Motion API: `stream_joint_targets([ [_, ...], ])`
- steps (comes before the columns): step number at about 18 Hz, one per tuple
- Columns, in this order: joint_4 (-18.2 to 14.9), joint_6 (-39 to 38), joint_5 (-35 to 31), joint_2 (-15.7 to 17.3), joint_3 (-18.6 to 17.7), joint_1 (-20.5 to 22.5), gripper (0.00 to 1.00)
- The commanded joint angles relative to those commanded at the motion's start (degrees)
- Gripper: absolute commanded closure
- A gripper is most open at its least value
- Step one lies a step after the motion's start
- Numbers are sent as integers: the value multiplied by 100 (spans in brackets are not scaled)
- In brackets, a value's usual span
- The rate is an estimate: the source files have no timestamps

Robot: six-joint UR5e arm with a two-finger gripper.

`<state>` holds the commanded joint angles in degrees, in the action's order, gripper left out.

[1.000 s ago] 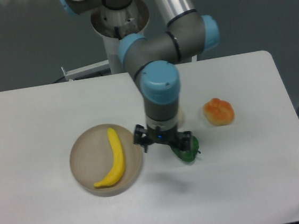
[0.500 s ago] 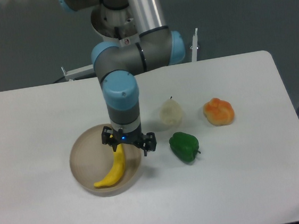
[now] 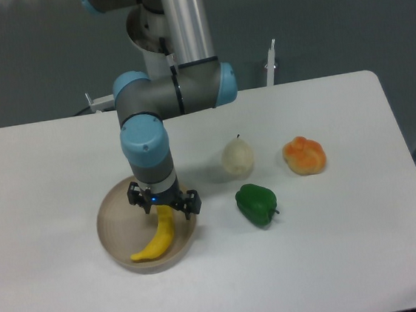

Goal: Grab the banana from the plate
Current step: 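Lower the gripper and close it on the banana's middle, then lift the banana off the plate and carry it toward the green pepper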

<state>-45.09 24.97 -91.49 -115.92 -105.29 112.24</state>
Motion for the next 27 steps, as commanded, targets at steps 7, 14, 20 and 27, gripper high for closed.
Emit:
stream_joint_targets([
  [7,-8,52,-71,8,-9,9,54],
  [14,9,78,-18,43,-9,17,62],
  [20,-96,524,-62,490,123,175,62],
  [27,-606,1939,-89,747,886,1211,62],
])
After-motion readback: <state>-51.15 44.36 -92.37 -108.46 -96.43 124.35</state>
